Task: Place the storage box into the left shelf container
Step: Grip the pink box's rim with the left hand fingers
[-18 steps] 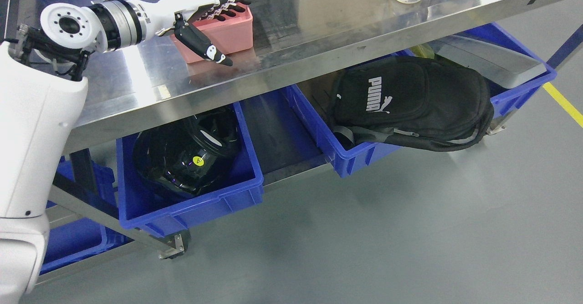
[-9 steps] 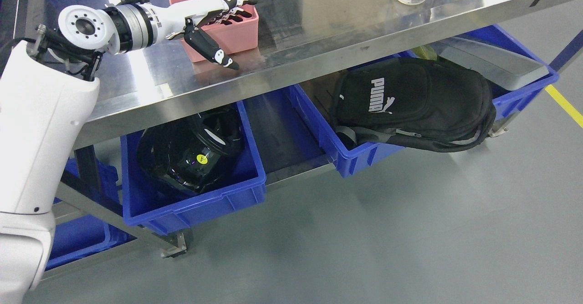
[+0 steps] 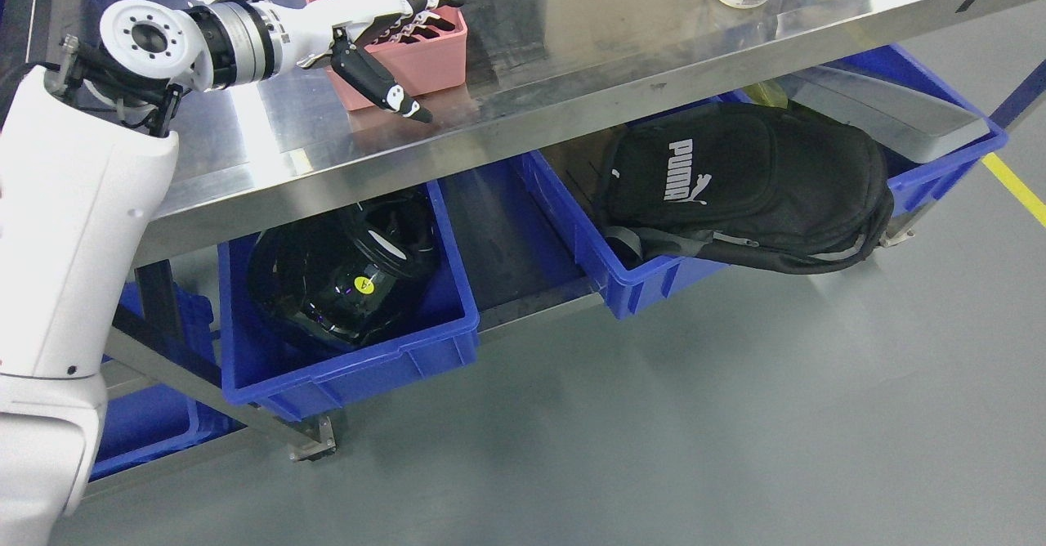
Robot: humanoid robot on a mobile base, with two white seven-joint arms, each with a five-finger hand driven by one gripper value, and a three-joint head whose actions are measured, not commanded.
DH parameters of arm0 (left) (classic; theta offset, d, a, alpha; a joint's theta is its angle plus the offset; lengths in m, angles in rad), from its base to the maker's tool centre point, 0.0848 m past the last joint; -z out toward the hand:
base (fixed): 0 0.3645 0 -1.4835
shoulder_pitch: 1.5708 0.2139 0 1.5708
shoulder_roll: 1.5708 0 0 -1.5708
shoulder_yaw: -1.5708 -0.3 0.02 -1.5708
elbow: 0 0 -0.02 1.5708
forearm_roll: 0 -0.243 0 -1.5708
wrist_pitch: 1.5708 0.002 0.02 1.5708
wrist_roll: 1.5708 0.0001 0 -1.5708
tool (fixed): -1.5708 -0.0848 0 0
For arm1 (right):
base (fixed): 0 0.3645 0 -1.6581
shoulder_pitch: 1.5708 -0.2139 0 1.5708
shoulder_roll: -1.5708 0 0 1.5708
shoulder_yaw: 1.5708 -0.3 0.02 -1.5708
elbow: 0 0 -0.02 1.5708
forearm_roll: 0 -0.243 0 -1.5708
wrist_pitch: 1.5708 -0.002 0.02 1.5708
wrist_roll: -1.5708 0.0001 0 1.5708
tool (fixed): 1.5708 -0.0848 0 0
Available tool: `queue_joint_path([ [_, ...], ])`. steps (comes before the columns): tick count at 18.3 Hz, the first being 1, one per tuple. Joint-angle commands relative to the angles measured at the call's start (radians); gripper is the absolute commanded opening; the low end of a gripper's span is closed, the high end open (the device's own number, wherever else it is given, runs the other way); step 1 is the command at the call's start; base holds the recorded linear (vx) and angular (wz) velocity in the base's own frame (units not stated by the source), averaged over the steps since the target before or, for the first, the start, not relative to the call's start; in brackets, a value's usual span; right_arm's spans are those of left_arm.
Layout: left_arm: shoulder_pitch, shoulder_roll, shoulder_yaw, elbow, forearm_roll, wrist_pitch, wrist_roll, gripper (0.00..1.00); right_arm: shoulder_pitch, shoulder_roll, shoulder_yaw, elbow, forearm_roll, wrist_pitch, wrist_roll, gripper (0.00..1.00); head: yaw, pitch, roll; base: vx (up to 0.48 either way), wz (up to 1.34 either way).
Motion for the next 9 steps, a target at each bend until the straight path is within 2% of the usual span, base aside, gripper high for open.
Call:
queue_joint_path([
  [1,-0.015,-0.014,0.028,0.010,0.002,-0.003,-0.018,0.90,-0.006,-0.017,-0.003,-0.017,-0.002,0.000,-0.001,1.00,0.0000,0.000,0.000,0.000,0.00],
  [9,-0.081,-0.005,0.065,0.009,0.021,-0.001,-0.021,0.90,-0.006,-0.017,-0.003,-0.017,-0.002,0.000,-0.001,1.00,0.0000,0.000,0.000,0.000,0.00],
])
